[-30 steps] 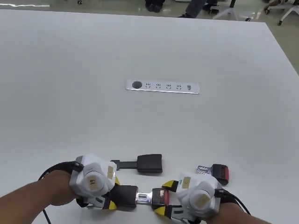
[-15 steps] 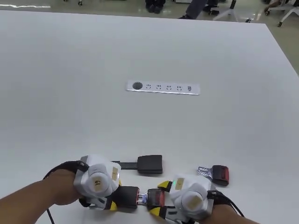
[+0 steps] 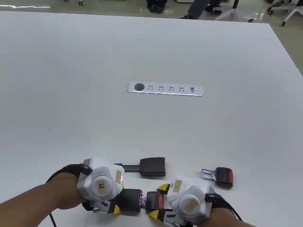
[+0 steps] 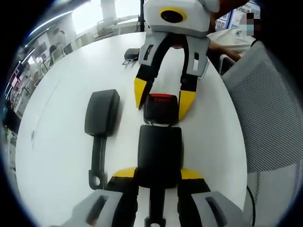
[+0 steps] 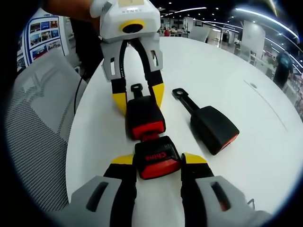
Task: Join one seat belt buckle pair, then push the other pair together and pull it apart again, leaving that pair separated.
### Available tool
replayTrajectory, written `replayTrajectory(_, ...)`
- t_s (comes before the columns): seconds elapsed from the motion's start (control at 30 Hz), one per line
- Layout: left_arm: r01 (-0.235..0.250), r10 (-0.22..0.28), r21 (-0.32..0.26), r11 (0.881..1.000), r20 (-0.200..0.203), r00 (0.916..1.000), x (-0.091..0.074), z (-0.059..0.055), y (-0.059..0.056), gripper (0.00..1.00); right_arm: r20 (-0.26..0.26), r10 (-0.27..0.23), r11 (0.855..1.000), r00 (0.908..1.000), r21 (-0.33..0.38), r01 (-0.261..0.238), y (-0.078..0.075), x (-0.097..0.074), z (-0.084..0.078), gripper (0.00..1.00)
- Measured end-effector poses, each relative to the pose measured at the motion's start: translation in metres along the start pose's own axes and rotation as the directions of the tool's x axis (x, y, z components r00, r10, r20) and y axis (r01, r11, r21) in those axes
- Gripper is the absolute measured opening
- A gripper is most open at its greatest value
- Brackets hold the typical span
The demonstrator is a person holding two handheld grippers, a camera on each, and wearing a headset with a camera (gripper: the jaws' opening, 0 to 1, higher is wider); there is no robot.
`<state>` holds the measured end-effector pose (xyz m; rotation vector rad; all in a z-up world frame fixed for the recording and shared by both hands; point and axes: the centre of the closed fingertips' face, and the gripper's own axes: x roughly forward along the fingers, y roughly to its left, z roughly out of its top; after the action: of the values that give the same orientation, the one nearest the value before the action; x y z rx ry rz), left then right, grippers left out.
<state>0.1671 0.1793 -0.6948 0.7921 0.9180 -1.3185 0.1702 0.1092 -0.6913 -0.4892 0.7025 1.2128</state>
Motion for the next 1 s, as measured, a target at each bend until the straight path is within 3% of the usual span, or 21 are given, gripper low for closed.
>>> replayTrajectory(0.23,0.007,-0.007,0.009,1.000,-0.002,1.0000,0.000,0.001,0.000,0.32,0.002,-0.006,1.000,1.0000,0.007,0.006,0.004,0.004,0.004,0.34)
replayTrajectory(0.43,0.008,-0.008,0.019,1.000,-0.015,0.9999,0.000,-0.001,0.001,0.32,-0.016,-0.007,1.000,0.9998,0.002,0.007,-0.002,0.011,-0.005,0.34)
replayTrajectory(1.0,0.002,-0.002,0.005,1.000,-0.009,1.0000,0.001,-0.002,0.001,0.32,-0.032,0.003,1.000,0.9995,-0.031,-0.004,0.001,0.012,0.000,0.34)
